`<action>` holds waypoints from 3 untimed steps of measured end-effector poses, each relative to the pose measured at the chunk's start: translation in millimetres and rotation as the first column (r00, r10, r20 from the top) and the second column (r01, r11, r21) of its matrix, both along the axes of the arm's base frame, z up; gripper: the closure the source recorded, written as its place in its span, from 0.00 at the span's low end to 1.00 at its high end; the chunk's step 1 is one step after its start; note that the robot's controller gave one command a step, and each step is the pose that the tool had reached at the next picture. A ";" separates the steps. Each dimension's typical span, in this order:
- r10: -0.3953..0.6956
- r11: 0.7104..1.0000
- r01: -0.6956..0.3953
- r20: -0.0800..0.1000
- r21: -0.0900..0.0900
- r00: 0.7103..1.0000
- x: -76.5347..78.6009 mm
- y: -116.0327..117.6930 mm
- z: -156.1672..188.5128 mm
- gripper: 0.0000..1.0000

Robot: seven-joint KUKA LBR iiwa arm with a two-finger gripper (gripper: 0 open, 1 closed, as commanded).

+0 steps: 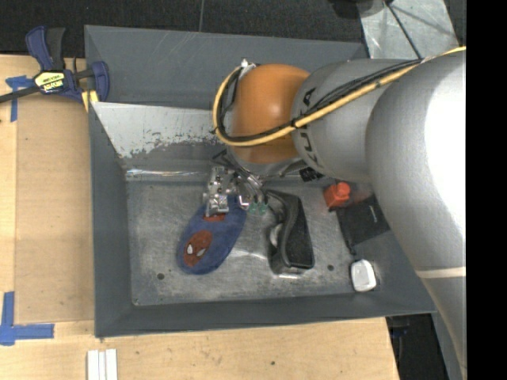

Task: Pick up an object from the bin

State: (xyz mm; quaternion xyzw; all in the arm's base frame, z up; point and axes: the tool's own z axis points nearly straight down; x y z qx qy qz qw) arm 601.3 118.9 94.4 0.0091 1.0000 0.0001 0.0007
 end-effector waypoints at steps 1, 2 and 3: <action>0.036 0.999 -0.036 -0.001 -0.001 0.999 -1.4 10.0 -6.9 1.00; 0.126 0.992 -0.126 0.004 0.003 0.992 17.4 1.6 -11.8 1.00; 0.195 0.981 -0.195 0.006 0.001 0.981 7.7 32.9 4.1 1.00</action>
Offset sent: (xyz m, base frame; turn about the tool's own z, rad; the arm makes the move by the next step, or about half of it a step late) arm -0.0027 0.0111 -0.0082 -0.0385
